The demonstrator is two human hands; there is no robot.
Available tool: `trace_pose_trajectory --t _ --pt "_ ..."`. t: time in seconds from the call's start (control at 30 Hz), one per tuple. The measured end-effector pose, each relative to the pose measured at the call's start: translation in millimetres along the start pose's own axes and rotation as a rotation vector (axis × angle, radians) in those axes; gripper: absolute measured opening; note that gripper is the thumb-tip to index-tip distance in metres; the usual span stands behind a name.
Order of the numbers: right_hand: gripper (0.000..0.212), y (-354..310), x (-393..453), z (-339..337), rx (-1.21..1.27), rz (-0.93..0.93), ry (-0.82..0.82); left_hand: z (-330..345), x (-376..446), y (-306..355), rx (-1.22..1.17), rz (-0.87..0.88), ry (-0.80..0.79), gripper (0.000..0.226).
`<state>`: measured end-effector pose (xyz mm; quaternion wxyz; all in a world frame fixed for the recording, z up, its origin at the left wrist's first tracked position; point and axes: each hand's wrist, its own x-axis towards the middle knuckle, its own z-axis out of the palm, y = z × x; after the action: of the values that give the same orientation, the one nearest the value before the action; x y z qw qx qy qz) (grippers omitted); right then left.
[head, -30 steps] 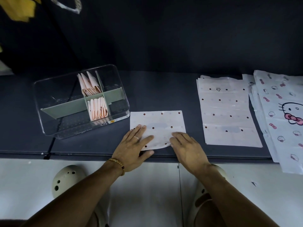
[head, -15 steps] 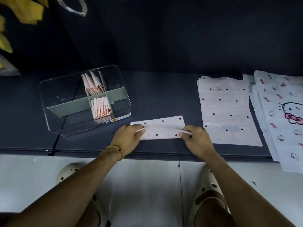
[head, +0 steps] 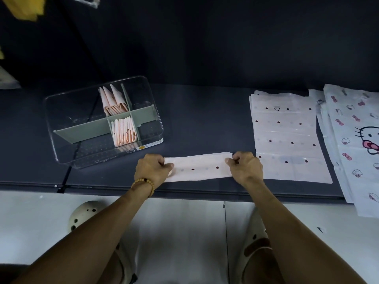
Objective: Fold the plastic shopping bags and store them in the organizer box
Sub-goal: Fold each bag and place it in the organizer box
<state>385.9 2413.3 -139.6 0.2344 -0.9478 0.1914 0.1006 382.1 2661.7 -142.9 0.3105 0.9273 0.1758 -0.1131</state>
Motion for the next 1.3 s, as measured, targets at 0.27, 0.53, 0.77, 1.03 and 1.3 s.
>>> trace_pose_trajectory --t 0.27,0.53,0.77,1.03,1.3 --pt "0.023 -5.9 9.5 -5.7 0.026 0.061 -0.048 -5.3 -7.8 1.7 0.260 0.128 0.152 0.027" --pt "0.021 -15.4 -5.9 -1.0 -0.065 0.034 0.104 5.9 -7.4 -35.3 0.467 0.859 -0.143 0.051" --pt "0.051 -68.7 -63.3 66.0 -0.177 -0.636 0.038 11.5 -2.3 -41.4 0.446 0.863 -0.165 0.053" --pt "0.051 -22.0 -43.5 57.6 -0.274 -0.761 0.023 9.1 -5.4 -39.3 0.428 0.892 -0.082 0.049" --pt "0.054 35.3 -13.2 14.3 -0.419 -0.647 -0.074 10.0 -7.7 -39.5 0.435 0.853 -0.108 0.049"
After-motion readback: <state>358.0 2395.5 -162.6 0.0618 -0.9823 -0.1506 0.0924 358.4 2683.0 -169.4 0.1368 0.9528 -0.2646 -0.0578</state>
